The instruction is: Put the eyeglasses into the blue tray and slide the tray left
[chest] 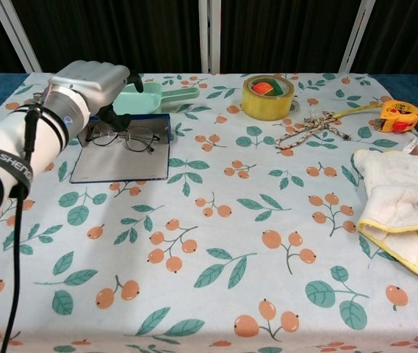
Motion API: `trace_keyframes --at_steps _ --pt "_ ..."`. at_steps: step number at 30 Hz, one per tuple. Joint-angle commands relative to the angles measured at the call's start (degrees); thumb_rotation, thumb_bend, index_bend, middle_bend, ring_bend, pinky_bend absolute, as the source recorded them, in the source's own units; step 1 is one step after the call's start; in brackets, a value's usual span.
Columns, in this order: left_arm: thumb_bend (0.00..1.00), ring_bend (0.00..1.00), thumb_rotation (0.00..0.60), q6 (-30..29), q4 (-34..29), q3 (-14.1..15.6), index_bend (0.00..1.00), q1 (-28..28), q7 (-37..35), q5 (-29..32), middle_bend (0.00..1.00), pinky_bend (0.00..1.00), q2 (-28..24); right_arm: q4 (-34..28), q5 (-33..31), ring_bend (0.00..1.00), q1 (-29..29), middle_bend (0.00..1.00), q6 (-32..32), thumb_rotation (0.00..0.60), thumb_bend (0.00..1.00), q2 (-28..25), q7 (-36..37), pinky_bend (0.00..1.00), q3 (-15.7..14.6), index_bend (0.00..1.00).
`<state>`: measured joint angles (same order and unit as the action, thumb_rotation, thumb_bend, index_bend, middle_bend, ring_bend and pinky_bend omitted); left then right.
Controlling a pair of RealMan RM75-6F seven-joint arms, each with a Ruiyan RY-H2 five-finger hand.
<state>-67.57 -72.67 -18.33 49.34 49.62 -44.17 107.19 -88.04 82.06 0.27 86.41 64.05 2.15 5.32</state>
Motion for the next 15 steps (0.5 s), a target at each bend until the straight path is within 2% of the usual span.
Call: trace_keyframes --at_steps 1,5,8,15 --pt "0.36 0.05 0.600 3.2 -1.1 1.4 0.15 0.1 0.7 -0.3 0.08 0.16 -3.0 -0.1 0.1 0.00 0.0 0.00 0.2 0.600 0.22 0.0 -0.1 0.00 0.0 0.00" --pt "0.31 0.05 0.600 9.2 1.5 -0.3 0.13 1.8 2.0 6.3 0.05 0.16 -4.0 -0.3 0.2 0.00 -0.2 0.00 0.7 0.600 0.22 0.0 -0.3 0.00 0.0 0.00" --pt "0.27 0.05 0.600 11.2 3.7 -0.6 0.13 3.1 3.4 9.6 0.04 0.16 -4.1 -0.4 0.1 0.00 -0.3 0.00 0.7 0.600 0.22 -0.1 -0.3 0.00 0.1 0.00" --pt "0.24 0.05 0.600 11.3 7.4 0.2 0.13 4.0 0.3 7.8 0.04 0.16 -2.6 -0.7 -0.1 0.00 -0.2 0.00 0.9 0.600 0.22 -0.2 -0.7 0.00 0.3 0.00"
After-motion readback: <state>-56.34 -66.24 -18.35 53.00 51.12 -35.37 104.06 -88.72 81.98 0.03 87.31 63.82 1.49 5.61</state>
